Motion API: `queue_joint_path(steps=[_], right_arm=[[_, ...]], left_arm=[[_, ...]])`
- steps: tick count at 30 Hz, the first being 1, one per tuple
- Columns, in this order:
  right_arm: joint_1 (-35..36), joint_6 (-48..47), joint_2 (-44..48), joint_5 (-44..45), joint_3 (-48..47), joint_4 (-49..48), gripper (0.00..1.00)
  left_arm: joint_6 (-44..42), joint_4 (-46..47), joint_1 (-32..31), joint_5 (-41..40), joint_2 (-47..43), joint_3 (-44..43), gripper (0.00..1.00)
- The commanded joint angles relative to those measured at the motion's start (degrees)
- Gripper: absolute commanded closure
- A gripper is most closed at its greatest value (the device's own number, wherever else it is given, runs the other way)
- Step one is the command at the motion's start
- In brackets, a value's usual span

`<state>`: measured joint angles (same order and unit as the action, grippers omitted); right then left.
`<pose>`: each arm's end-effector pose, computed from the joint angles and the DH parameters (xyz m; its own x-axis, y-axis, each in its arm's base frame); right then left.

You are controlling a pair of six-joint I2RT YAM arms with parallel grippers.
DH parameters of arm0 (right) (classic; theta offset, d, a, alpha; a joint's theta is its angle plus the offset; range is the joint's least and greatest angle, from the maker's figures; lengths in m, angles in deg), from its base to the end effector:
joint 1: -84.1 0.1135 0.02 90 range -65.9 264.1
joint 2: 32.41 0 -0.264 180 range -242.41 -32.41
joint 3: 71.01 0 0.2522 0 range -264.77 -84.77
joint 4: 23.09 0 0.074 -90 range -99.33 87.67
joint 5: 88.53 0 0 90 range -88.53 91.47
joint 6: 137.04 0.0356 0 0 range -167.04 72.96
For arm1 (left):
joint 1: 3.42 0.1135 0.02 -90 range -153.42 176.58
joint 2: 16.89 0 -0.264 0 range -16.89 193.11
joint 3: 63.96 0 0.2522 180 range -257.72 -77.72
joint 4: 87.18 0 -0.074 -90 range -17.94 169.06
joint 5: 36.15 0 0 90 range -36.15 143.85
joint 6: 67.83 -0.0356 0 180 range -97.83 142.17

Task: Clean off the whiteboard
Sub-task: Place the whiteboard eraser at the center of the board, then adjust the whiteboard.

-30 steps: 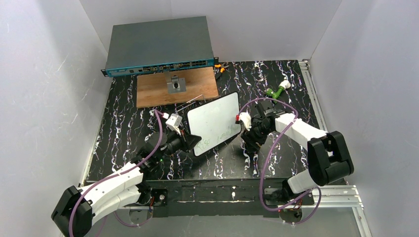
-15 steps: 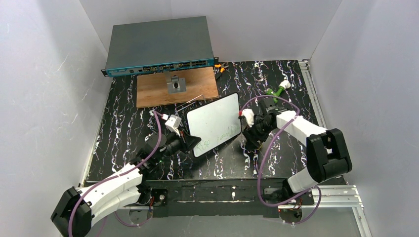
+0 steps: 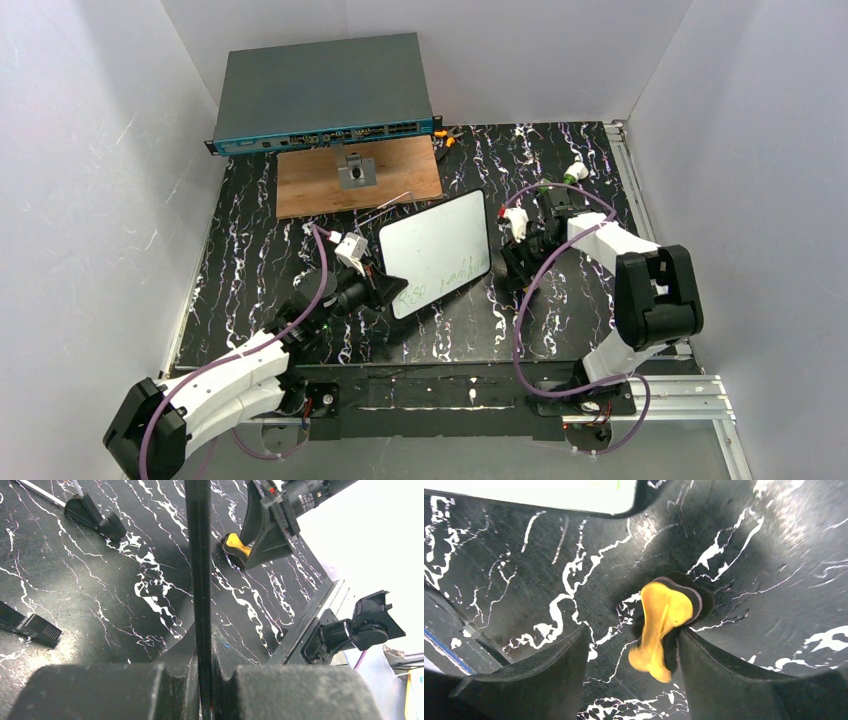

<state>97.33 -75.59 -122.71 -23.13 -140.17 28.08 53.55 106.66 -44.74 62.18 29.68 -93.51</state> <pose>0.2779 0.0806 0.1852 -0.6564 -0.6007 -0.4565 -0.7342 0.6478 0.2031 0.1383 -0.1285 0.2253 -0.4323 -0.3059 -0.8482 0.6288 0.5720 -0.5268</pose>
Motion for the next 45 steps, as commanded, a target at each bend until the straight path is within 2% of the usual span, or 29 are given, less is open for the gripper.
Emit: queue_joint_path(steps=[1,4,10,15,17,19,21,25,29,33,37,38,39,41,43,45], right_arm=[[-1.12,4.18,-1.85,4.04,-1.28,-0.60,0.30],[-3.68,6.94,-1.91,6.86,-1.50,-2.16,0.30],[-4.45,5.21,-2.54,9.59,-0.80,-2.13,0.28],[-4.12,3.22,-2.07,15.60,0.58,-3.67,0.21],[-3.74,2.06,-1.73,13.80,1.18,-3.05,0.20],[-3.51,-0.17,-1.01,7.02,1.38,-0.48,0.19],[-3.23,-0.03,0.21,3.94,1.63,0.35,0.18],[-3.61,3.48,3.88,13.02,0.99,-4.85,0.17],[-5.15,4.03,5.41,13.61,-0.33,-4.69,0.16],[-5.64,3.77,5.79,10.20,-0.22,-3.36,0.15],[-7.60,1.29,11.77,-2.94,-0.23,-2.53,0.15],[-7.94,0.77,13.51,-5.26,0.07,-3.48,0.12],[-8.29,0.73,14.59,-5.65,0.49,-4.92,0.05],[-9.05,2.14,13.48,-2.62,0.38,-6.70,0.02],[-10.80,1.37,7.54,-2.37,-3.56,0.21,0.05],[-12.50,1.00,2.30,-4.85,-5.94,4.80,0.20]], left_arm=[[0.25,6.39,0.22,0.79,-1.92,-1.14,1.00],[0.60,6.96,0.23,0.63,-2.04,-0.67,1.00],[0.79,8.01,0.24,1.45,-0.70,-1.01,1.00],[0.71,7.39,0.21,1.14,-1.46,-0.91,1.00],[0.70,7.34,0.24,1.12,-1.40,-0.91,1.00],[0.79,7.68,0.19,1.35,-1.04,-1.03,1.00],[0.79,7.82,0.25,1.51,-0.71,-1.23,1.00],[0.89,7.94,0.23,1.67,-0.59,-1.39,1.00],[0.88,7.77,0.25,1.99,-0.55,-1.60,1.00],[0.96,7.97,0.22,2.33,-0.28,-1.77,1.00],[1.58,9.16,0.22,2.72,0.32,-1.64,1.00],[1.74,9.56,0.22,2.92,0.57,-1.65,1.00],[1.81,9.65,0.19,3.10,0.79,-1.67,1.00],[1.93,9.83,0.19,3.09,0.95,-1.62,1.00],[1.93,9.65,0.20,2.97,0.31,-1.51,1.00],[1.71,8.86,0.22,2.71,-0.66,-1.37,1.00]])
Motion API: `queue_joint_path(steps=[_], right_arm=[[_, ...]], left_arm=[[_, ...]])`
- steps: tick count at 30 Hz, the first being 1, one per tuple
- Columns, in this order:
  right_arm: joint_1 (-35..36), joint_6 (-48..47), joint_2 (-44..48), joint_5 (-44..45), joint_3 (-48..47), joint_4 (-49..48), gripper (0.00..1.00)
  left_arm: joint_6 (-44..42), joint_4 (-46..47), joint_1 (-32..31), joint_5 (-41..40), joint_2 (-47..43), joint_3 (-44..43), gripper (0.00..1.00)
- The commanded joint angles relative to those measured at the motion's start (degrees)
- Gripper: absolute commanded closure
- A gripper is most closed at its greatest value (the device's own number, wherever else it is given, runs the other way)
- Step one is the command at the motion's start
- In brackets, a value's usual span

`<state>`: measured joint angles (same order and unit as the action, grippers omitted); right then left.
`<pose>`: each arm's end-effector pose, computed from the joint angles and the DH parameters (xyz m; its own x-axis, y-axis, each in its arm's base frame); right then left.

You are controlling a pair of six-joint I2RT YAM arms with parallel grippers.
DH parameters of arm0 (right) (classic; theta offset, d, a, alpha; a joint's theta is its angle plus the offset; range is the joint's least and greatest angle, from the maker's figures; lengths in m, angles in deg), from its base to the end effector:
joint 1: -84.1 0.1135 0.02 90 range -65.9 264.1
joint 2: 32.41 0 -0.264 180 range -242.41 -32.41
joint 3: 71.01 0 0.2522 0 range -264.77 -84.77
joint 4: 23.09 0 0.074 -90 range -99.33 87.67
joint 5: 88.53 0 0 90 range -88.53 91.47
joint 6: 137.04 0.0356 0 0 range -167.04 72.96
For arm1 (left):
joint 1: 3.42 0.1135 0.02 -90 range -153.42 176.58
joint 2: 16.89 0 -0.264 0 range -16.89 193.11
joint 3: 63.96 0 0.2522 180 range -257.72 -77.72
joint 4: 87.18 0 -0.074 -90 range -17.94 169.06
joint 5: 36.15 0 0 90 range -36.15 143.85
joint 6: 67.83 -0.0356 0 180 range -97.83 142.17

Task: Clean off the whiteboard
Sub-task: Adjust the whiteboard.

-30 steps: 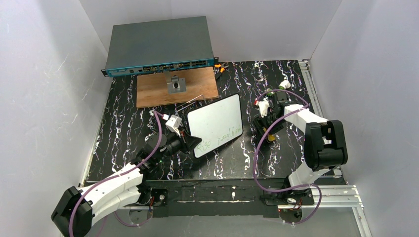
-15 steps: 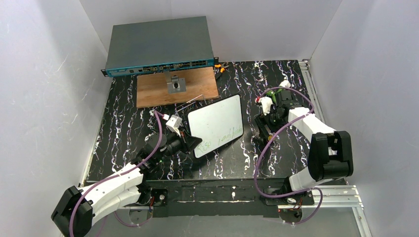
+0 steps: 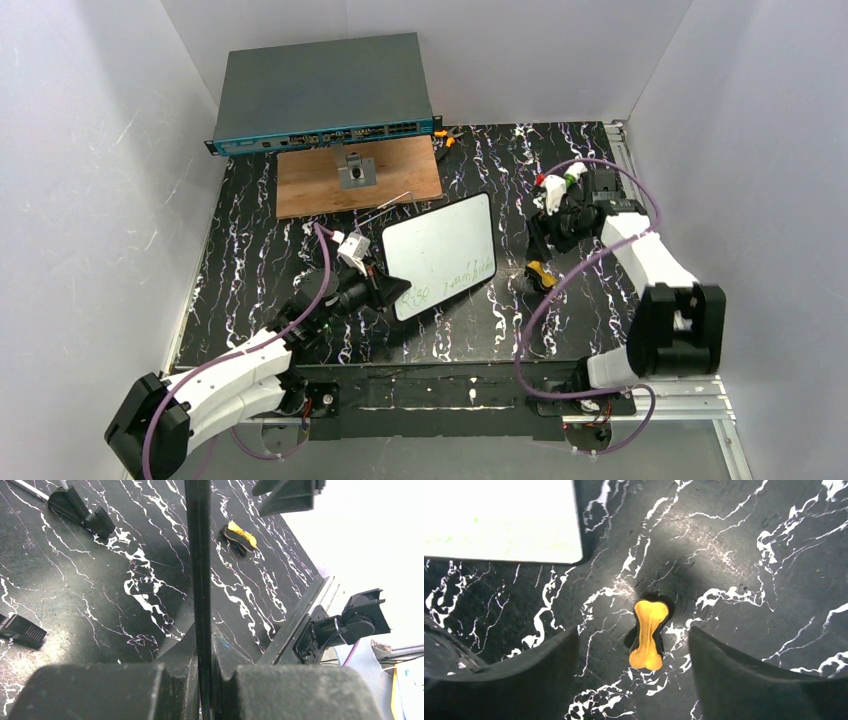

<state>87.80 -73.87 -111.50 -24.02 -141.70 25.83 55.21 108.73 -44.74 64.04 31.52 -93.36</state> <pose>0.2753 0.0332 0.2466 -0.6186 -0.4483 -0.6453 -0.6380 0.7659 0.0795 0.1401 -0.1316 0.2229 -0.4607 -0.3095 -0.8318 0.6338 0.5413 -0.5524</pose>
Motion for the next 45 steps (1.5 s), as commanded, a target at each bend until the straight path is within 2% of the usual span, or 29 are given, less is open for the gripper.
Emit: queue_joint_path(steps=[1,6,12,14,16,20,23,26,31,34,41,43,45], right_arm=[[-3.07,-0.79,-9.67,-4.11,-3.84,6.98,0.22],[-3.09,-1.89,-5.97,-6.82,-1.30,5.81,0.23],[-3.09,-8.65,-2.31,-20.71,-5.13,9.33,0.22],[-3.09,-10.74,0.43,-24.99,-4.81,7.56,0.19],[-3.09,-8.76,1.85,-27.32,-4.87,3.77,0.16],[-3.07,-10.21,-1.69,-31.31,-14.61,15.04,0.15],[-3.09,-6.86,0.16,-31.89,-18.29,14.84,0.14],[-3.09,-1.56,1.44,-32.60,-20.12,11.76,0.13],[-2.84,-1.56,-1.55,-39.39,-24.28,18.92,0.12],[-0.34,-4.44,-2.43,-42.19,-24.60,23.38,0.13],[1.57,-3.76,-1.71,-46.19,-23.75,24.27,0.20],[1.56,-3.66,-1.73,-48.35,-23.73,25.10,0.27],[1.65,-3.63,-1.88,-49.12,-23.71,25.97,0.38]], left_arm=[[-0.05,6.32,0.19,0.74,-3.05,-1.39,1.00],[0.36,7.16,0.23,0.30,-3.42,-0.59,1.00],[2.46,16.00,0.20,3.77,0.25,-0.31,1.00],[2.59,20.64,0.19,5.16,-0.13,0.70,1.00],[2.23,22.60,0.19,5.47,-1.98,1.61,1.00],[0.32,17.69,0.29,5.97,-6.70,1.85,1.00],[0.41,16.38,0.61,6.89,-9.09,2.28,1.00],[1.73,17.57,0.80,9.43,-9.97,1.92,1.00],[3.98,21.86,0.86,12.29,-8.69,1.90,1.00],[5.55,25.36,0.85,13.56,-6.83,2.22,1.00],[8.40,31.97,1.10,14.83,-5.22,3.00,1.00],[8.88,32.83,1.51,14.57,-5.54,3.76,1.00],[9.85,34.54,2.25,14.06,-5.79,4.62,1.00]])
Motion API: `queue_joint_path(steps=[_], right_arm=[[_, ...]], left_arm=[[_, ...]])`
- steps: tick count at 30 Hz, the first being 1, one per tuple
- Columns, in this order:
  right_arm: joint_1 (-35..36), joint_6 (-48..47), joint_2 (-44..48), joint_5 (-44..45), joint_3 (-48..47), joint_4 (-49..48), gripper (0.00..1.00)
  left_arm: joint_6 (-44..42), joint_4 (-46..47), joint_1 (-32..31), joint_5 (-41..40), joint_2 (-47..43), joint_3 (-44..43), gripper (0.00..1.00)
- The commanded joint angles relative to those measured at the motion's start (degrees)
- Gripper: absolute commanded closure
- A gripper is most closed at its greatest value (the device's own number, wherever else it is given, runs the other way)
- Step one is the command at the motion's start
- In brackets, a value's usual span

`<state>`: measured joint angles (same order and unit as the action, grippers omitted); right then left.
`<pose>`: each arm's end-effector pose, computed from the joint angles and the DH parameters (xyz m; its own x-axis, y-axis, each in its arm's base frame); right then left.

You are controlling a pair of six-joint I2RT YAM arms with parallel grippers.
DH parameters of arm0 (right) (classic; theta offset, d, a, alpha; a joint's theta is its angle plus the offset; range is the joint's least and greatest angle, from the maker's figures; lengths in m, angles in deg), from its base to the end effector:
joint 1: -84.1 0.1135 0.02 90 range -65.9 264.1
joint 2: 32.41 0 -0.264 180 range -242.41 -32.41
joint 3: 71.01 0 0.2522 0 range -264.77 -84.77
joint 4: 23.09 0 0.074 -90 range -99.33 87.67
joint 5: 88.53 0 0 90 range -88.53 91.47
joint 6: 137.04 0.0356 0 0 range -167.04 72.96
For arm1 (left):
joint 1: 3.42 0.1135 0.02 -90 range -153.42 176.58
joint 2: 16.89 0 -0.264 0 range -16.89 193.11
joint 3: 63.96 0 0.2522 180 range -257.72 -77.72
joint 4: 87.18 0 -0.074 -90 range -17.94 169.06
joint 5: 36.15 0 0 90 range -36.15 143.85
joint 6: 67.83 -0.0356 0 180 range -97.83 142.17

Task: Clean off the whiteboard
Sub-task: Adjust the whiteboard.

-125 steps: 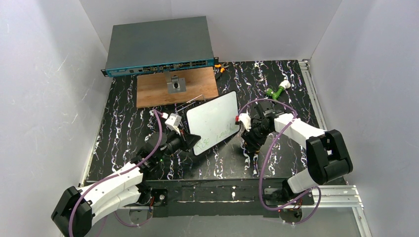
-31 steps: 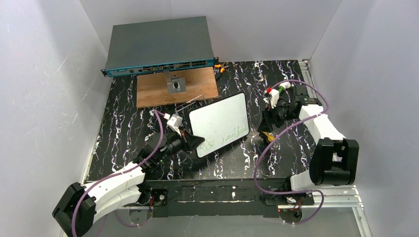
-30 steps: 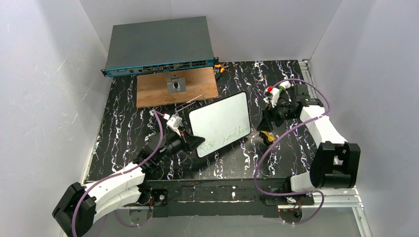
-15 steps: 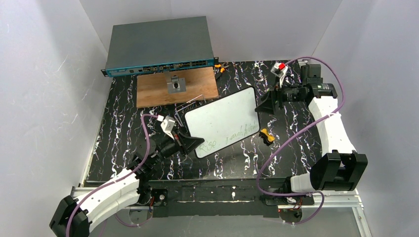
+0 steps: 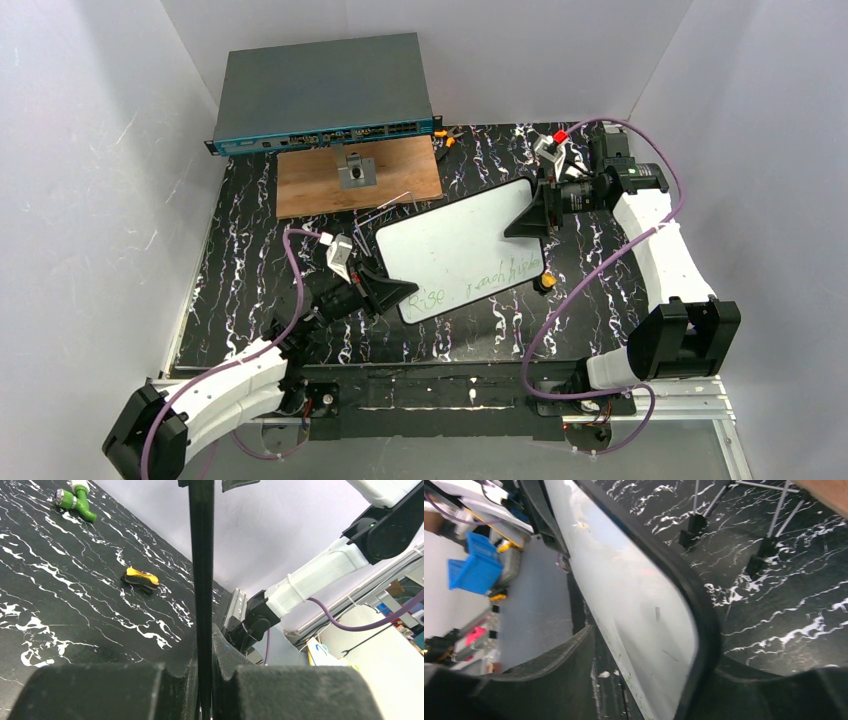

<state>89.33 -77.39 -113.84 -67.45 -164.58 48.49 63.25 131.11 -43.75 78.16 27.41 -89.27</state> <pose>0.2672 0.0578 0.3528 -0.4847 -0.2269 -0.8447 -0.8693 0.2321 0.4365 0.1201 -0.1212 0.2510 -0.3923 -0.4525 -0.8008 0.8334 0.1936 -0.5176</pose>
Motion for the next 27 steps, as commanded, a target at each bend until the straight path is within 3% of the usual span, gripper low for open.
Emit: queue_joint_path(steps=[1,4,12,14,16,23,27], right_arm=[[0.13,-0.06,0.28,-6.01,-0.83,3.75,0.45],[0.48,-0.58,-0.13,-7.15,-1.27,5.59,0.58],[4.59,-1.14,0.13,-7.69,-1.53,7.35,0.71],[4.61,-2.19,0.05,-8.77,-1.86,8.47,0.79],[4.65,-2.89,-0.05,-9.64,-2.01,9.45,0.99],[2.29,3.15,1.19,-5.75,-1.84,3.71,0.99],[0.71,2.86,1.44,-7.47,-0.44,3.90,0.99]], left_arm=[[2.34,13.03,1.69,-0.13,-1.67,0.91,1.00],[3.41,14.31,2.56,0.44,-1.14,1.16,1.00],[5.99,18.86,3.94,0.74,0.49,1.85,1.00],[6.48,19.52,4.24,0.51,0.53,2.31,1.00],[7.00,20.40,4.59,0.17,0.85,2.86,1.00],[6.00,12.26,5.25,-3.55,0.97,2.44,0.95],[5.90,13.34,5.29,-4.18,1.52,3.25,1.00]])
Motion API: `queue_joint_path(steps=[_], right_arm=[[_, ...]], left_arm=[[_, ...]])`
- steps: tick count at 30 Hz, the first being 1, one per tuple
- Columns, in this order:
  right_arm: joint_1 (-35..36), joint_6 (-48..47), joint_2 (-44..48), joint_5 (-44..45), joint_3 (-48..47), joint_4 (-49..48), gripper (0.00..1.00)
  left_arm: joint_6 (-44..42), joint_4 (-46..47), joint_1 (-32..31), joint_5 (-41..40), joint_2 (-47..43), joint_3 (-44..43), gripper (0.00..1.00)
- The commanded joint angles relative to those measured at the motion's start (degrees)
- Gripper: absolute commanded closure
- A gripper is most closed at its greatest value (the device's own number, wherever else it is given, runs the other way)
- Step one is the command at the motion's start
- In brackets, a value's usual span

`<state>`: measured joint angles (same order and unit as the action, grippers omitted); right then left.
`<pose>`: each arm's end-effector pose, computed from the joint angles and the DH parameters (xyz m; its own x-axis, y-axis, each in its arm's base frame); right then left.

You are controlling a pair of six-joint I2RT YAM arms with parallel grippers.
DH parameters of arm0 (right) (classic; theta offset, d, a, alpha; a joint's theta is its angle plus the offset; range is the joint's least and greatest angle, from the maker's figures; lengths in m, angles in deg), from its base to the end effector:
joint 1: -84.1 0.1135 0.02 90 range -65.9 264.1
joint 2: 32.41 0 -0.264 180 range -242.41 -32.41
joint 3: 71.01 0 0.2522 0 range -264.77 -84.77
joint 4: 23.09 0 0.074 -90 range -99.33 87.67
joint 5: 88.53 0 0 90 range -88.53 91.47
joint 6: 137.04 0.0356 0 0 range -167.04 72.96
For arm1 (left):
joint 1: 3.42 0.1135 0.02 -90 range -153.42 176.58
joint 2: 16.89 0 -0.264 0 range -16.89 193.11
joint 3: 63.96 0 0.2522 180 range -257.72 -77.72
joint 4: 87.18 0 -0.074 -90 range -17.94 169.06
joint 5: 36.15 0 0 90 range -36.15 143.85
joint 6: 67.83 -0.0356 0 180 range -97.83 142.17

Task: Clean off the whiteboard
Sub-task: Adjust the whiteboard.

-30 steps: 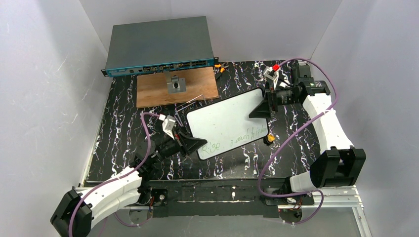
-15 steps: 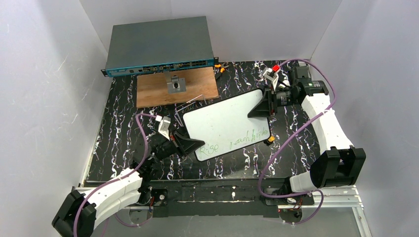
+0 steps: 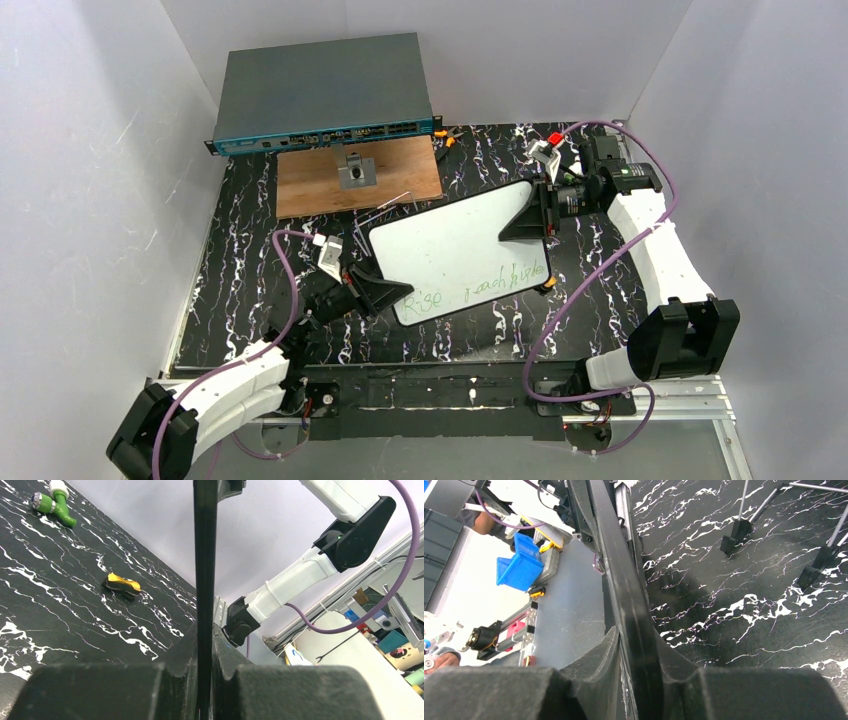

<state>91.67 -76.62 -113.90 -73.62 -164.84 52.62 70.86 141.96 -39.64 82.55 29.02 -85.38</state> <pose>0.2577 0.0690 0.3542 -0.5420 -0.2002 -0.8162 -0.8403 0.1141 0.5300 0.1202 -0.1092 0.2425 -0.4317 -0.5005 -0.7504 0.8273 0.1118 -0.5505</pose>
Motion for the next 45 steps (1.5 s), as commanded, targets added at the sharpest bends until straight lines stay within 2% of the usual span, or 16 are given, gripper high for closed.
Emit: queue_joint_path(steps=[1,2,3,5,8,10,11,12,13,16,28,31,35,39,43,45], right_arm=[[-1.53,1.52,1.63,-1.92,0.29,0.10,0.83],[-1.43,0.94,1.68,-2.56,0.63,0.56,0.62],[-1.31,0.25,1.75,-2.93,0.89,1.01,0.48],[-1.08,-0.34,1.72,-2.94,1.19,1.47,0.29],[-1.11,-0.47,1.35,-2.93,1.37,1.88,0.13],[-1.03,-0.86,1.10,-2.56,1.67,2.24,0.11],[-0.99,-0.14,1.07,-2.50,1.87,1.59,0.13],[-0.86,1.52,0.95,-2.55,2.39,0.27,0.20],[-0.88,2.87,0.86,-2.97,2.54,-0.81,0.33],[-0.85,4.76,0.24,-3.76,2.00,-1.54,0.98],[-0.88,2.28,1.52,-5.73,2.36,0.10,0.99],[-1.29,6.47,2.62,-3.00,2.64,-3.95,0.99],[-4.92,11.39,4.19,-0.43,5.06,-10.49,0.99],[-10.68,13.13,5.39,1.12,8.05,-14.19,0.99],[-15.87,16.30,7.35,5.09,11.21,-19.41,0.99],[-18.84,17.33,7.89,7.39,11.60,-21.02,0.99]], left_arm=[[-1.41,3.53,1.24,-8.51,0.27,-0.54,1.00],[-1.07,4.68,1.32,-8.38,0.74,-0.37,1.00],[-0.59,5.97,1.40,-8.22,1.27,-0.20,1.00],[0.64,8.33,1.70,-7.70,2.29,0.01,1.00],[1.85,10.31,2.03,-7.19,3.12,0.17,1.00],[2.28,11.28,2.25,-7.35,3.07,0.36,1.00],[2.41,11.30,2.36,-7.25,2.97,0.38,1.00],[2.46,11.17,2.46,-7.12,2.78,0.37,1.00],[2.51,11.05,2.55,-7.09,2.57,0.29,1.00],[2.55,10.87,2.86,-6.93,2.30,0.49,1.00],[2.39,6.05,4.14,-7.43,0.87,0.01,1.00],[2.12,2.82,4.15,-7.88,1.41,-1.21,0.77],[1.26,-2.99,4.19,-9.07,0.58,-2.05,0.35],[-1.94,-14.17,4.15,-12.01,-3.39,-3.44,0.22],[-6.60,-30.75,4.13,-17.25,-7.97,-7.03,0.09],[-6.99,-34.47,4.15,-18.48,-7.71,-8.33,0.02]])
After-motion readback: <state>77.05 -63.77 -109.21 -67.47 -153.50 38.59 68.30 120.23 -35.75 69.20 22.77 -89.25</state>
